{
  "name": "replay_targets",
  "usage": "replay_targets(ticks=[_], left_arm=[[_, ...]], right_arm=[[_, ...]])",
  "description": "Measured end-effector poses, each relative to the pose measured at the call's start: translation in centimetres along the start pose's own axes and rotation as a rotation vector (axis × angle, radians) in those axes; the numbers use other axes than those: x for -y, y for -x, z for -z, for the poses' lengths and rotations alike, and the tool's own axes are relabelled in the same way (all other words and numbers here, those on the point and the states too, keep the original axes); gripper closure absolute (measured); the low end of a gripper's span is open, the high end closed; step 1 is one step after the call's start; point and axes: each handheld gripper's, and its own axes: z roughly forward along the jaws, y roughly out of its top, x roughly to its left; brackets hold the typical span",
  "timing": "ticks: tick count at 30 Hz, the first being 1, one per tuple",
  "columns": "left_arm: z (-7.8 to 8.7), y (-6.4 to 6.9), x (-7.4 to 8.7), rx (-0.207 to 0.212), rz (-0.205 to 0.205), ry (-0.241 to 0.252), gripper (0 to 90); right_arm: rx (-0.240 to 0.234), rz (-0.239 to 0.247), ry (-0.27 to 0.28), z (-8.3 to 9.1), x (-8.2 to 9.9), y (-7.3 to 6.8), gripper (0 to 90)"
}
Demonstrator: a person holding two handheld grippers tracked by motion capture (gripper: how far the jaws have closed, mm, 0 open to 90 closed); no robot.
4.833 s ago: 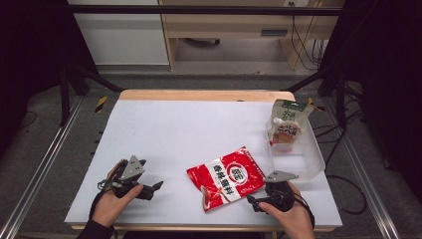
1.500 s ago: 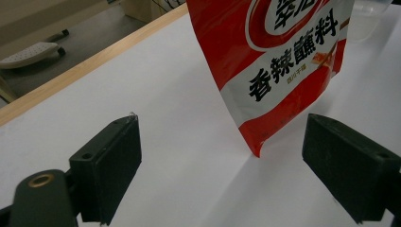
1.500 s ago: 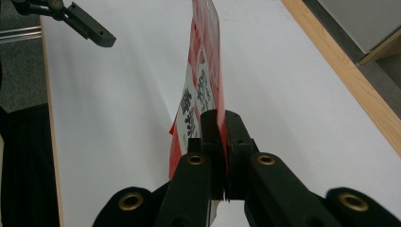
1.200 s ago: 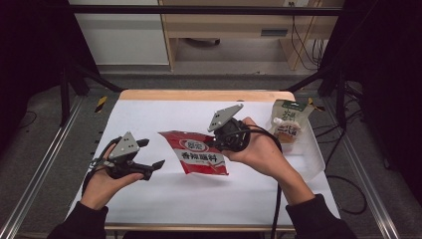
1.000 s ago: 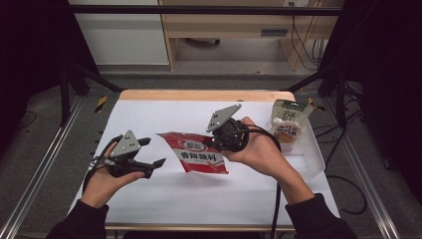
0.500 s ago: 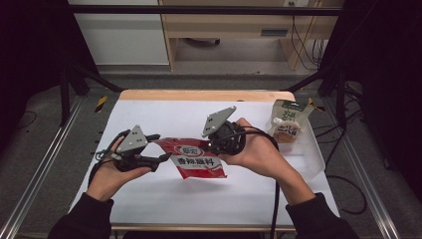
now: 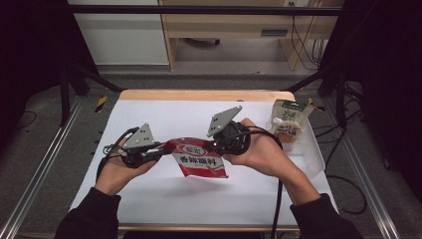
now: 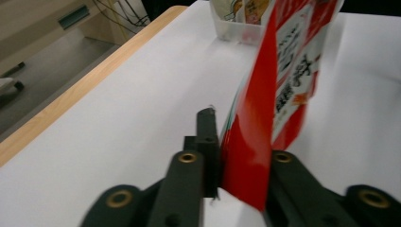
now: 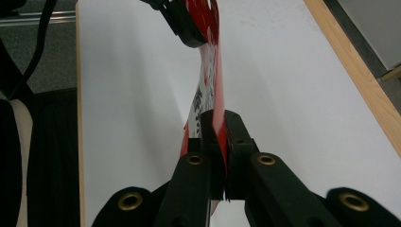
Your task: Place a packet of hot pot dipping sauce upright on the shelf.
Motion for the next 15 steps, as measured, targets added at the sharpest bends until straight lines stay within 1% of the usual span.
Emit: replay_targets(ticks=[2,5,8,11,13,14,15], left_arm=[[-0.1,0.1,-0.5,0.002,-0.001,-0.008,89.2],[-0.3,0.3,-1.1,0.009,-0.006,-0.021,89.6],[-0.4,0.6,-1.6,0.015,-0.013,-0.041,89.8],[-0.7,0.9,-2.1,0.016,-0.023,-0.072,89.9],[-1.0,1.0,-2.2,0.012,-0.021,-0.086,89.9],[-1.0,1.0,-2.2,0.012,-0.017,-0.088,89.9],[-1.1,1.0,-2.2,0.012,-0.018,-0.088,89.9]], right_arm=[[0.009,-0.007,-0.002,0.3,0.3,0.3,89.4],[0.013,-0.007,-0.01,0.5,0.6,0.5,89.1],[0.019,-0.002,-0.033,0.7,1.0,0.7,86.6],[0.031,0.021,-0.065,0.7,1.3,0.7,79.6],[0.033,0.031,-0.082,0.8,1.3,0.7,70.9],[0.047,0.034,-0.092,0.8,1.2,0.5,66.5],[0.054,0.046,-0.104,0.8,1.1,0.5,63.2]])
